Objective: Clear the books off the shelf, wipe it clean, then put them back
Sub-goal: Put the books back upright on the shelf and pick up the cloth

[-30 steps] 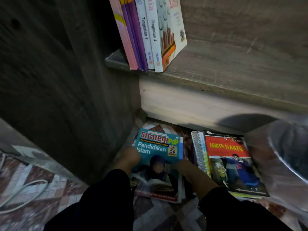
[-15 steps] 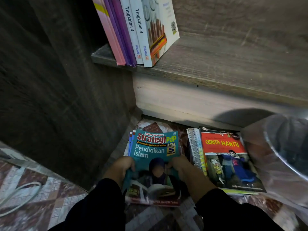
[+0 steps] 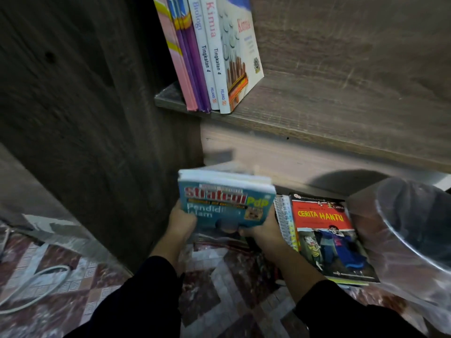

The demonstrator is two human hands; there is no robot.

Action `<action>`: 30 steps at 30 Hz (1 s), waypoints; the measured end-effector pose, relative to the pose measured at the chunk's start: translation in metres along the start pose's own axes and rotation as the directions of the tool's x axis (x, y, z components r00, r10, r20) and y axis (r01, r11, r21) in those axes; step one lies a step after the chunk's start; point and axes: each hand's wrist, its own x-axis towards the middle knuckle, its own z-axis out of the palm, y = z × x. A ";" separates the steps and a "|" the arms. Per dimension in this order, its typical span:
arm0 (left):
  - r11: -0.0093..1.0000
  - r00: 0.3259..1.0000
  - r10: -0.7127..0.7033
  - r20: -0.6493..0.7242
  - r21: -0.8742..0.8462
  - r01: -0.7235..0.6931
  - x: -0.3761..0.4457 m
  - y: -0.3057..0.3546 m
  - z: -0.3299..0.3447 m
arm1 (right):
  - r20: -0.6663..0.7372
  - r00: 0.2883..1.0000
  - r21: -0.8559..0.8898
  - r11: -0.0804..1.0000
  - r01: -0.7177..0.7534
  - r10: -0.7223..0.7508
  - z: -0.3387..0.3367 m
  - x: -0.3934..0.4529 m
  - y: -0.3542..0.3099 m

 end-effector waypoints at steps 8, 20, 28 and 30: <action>0.999 0.999 -0.039 0.011 0.032 0.039 -0.016 0.004 -0.008 | 0.059 0.998 -0.262 0.965 -0.004 0.020 -0.014 -0.005 -0.001; 0.999 1.000 -0.023 0.007 0.039 0.023 -0.105 0.084 -0.043 | 0.125 0.977 -0.366 0.908 0.205 -0.170 -0.049 -0.096 -0.096; 0.970 0.972 0.039 0.233 0.224 -0.093 -0.169 0.188 -0.053 | 0.107 0.975 -0.384 0.897 0.220 -0.194 -0.098 -0.157 -0.195; 0.949 0.943 0.053 0.327 0.279 -0.150 -0.179 0.217 -0.051 | 0.086 0.975 -0.376 0.900 0.220 -0.203 -0.117 -0.163 -0.219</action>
